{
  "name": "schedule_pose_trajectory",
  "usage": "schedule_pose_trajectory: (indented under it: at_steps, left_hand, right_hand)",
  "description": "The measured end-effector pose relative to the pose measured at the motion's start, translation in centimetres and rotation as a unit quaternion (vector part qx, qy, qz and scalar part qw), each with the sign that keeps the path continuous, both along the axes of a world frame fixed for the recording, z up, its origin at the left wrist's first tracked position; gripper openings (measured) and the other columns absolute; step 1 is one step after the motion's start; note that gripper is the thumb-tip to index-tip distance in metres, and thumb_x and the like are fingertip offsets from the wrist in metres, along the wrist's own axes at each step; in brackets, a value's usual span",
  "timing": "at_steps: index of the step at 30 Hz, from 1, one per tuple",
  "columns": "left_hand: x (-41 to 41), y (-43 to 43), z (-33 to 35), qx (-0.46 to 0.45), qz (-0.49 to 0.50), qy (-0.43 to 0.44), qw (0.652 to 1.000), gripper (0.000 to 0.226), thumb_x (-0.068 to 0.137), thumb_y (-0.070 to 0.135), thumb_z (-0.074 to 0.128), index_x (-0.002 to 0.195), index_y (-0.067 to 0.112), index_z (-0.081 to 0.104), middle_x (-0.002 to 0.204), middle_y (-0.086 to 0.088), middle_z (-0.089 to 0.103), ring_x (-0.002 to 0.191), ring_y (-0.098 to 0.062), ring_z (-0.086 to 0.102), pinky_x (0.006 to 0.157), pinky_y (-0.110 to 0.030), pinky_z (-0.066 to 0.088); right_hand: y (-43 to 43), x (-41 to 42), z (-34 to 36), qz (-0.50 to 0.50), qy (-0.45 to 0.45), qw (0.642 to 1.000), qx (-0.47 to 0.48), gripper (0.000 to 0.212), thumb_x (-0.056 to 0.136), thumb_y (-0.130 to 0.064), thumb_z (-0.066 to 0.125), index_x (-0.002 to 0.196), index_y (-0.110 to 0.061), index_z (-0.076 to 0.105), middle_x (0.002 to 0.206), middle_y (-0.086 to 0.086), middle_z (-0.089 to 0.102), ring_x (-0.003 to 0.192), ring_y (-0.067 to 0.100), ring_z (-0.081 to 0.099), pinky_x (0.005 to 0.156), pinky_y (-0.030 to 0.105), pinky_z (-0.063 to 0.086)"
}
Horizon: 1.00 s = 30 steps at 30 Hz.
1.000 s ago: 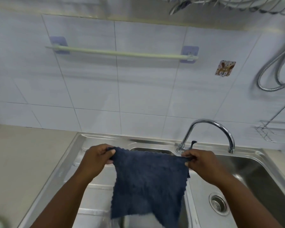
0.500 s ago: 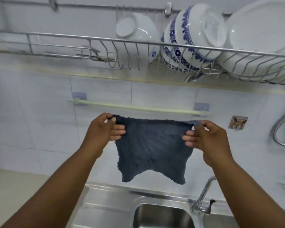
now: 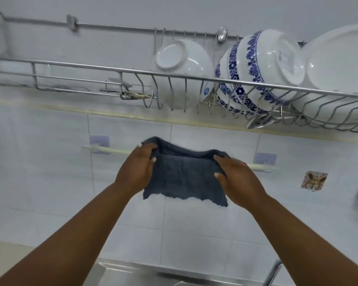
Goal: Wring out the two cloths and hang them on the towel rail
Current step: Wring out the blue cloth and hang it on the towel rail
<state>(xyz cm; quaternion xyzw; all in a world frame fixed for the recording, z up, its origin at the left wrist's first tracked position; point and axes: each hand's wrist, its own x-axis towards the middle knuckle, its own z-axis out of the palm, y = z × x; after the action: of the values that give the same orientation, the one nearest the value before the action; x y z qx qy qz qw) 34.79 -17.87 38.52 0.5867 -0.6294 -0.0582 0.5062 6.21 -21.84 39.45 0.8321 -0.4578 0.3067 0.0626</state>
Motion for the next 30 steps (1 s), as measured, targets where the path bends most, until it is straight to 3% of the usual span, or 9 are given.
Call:
schedule_pose_trajectory:
  at_steps: [5, 10, 14, 17, 20, 22, 24, 28, 30]
  left_hand:
    - [1.0, -1.7, -0.5, -0.054, 0.102, -0.233, 0.966, 0.034, 0.100, 0.026, 0.042, 0.133, 0.019, 0.049, 0.118, -0.008, 0.066, 0.105, -0.031, 0.060, 0.105, -0.045, 0.037]
    - [2.2, -3.4, 1.8, 0.092, 0.228, -0.270, 0.931, 0.030, 0.100, 0.040, 0.030, 0.114, 0.016, 0.043, 0.095, -0.012, 0.066, 0.090, -0.032, 0.059, 0.088, -0.044, 0.033]
    - [2.9, -4.1, 3.1, 0.165, 0.282, -0.238, 0.915, 0.040, 0.094, 0.056, 0.035, 0.111, 0.023, 0.051, 0.099, -0.008, 0.066, 0.097, -0.032, 0.059, 0.079, -0.042, 0.031]
    - [3.2, -3.5, 2.7, 0.133, 0.329, -0.257, 0.899, 0.047, 0.094, 0.059, 0.036, 0.104, 0.024, 0.066, 0.104, -0.010, 0.060, 0.097, -0.032, 0.053, 0.081, -0.041, 0.039]
    - [3.0, -3.1, 2.2, 0.059, 0.326, -0.243, 0.911, 0.036, 0.095, 0.043, 0.044, 0.093, 0.015, 0.068, 0.090, -0.009, 0.061, 0.083, -0.029, 0.054, 0.071, -0.038, 0.040]
    - [2.9, -2.7, 2.1, -0.009, 0.280, -0.148, 0.949, 0.018, 0.091, 0.031, 0.055, 0.086, 0.014, 0.058, 0.081, -0.007, 0.061, 0.075, -0.025, 0.054, 0.066, -0.035, 0.043]
    - [3.2, -2.2, 2.0, -0.052, 0.196, -0.118, 0.972, 0.010, 0.092, 0.026, 0.055, 0.089, 0.017, 0.055, 0.086, -0.008, 0.062, 0.078, -0.025, 0.055, 0.069, -0.036, 0.047]
    - [3.7, -1.6, 1.7, 0.064, 0.179, -0.326, 0.926, 0.049, 0.099, 0.050, 0.024, 0.100, 0.023, 0.065, 0.096, -0.005, 0.070, 0.088, -0.025, 0.059, 0.086, -0.042, 0.045]
    - [3.8, -1.5, 1.5, 0.058, 0.224, -0.323, 0.918, 0.055, 0.098, 0.052, 0.021, 0.105, 0.021, 0.065, 0.101, -0.007, 0.067, 0.093, -0.028, 0.058, 0.086, -0.044, 0.045]
  right_hand:
    - [-2.0, 1.0, 1.5, -0.027, -0.091, 0.994, 0.051, 0.035, 0.098, -0.024, 0.045, 0.128, -0.039, 0.035, 0.088, 0.005, 0.063, 0.069, 0.017, 0.057, 0.055, 0.026, 0.043]
    - [-3.5, 1.9, 4.6, -0.202, -0.010, 0.979, -0.014, 0.019, 0.087, -0.040, 0.059, 0.085, -0.022, 0.052, 0.074, 0.006, 0.060, 0.064, 0.025, 0.052, 0.055, 0.027, 0.039]
    - [-3.7, 2.5, 5.8, -0.295, 0.088, 0.951, 0.035, 0.025, 0.083, -0.044, 0.057, 0.079, -0.020, 0.064, 0.061, -0.002, 0.044, 0.056, 0.019, 0.045, 0.055, 0.023, 0.033]
    - [-3.3, 1.9, 5.7, -0.257, 0.010, 0.966, 0.029, 0.014, 0.080, -0.026, 0.060, 0.089, -0.016, 0.057, 0.073, 0.003, 0.054, 0.069, 0.026, 0.054, 0.065, 0.028, 0.040]
    - [-2.0, 1.6, 5.2, -0.081, -0.115, 0.989, -0.054, 0.009, 0.080, -0.008, 0.059, 0.082, -0.016, 0.055, 0.078, 0.005, 0.061, 0.071, 0.026, 0.055, 0.063, 0.030, 0.047]
    - [-1.0, 1.8, 4.5, 0.039, -0.025, 0.997, -0.065, 0.013, 0.082, -0.006, 0.056, 0.087, -0.016, 0.064, 0.085, 0.006, 0.066, 0.079, 0.026, 0.059, 0.072, 0.035, 0.053]
    - [-0.7, 2.3, 3.5, 0.057, 0.080, 0.995, -0.025, 0.022, 0.089, -0.013, 0.053, 0.107, -0.018, 0.066, 0.104, 0.004, 0.068, 0.096, 0.025, 0.059, 0.087, 0.036, 0.050]
    - [-1.1, 2.3, 3.0, -0.020, 0.100, 0.994, 0.028, 0.038, 0.094, -0.029, 0.052, 0.131, -0.024, 0.049, 0.124, 0.002, 0.062, 0.110, 0.025, 0.055, 0.099, 0.039, 0.041]
    - [-1.1, 2.1, 3.1, -0.017, 0.055, 0.997, -0.042, 0.039, 0.092, -0.026, 0.057, 0.130, -0.020, 0.053, 0.123, 0.004, 0.063, 0.111, 0.027, 0.054, 0.099, 0.041, 0.042]
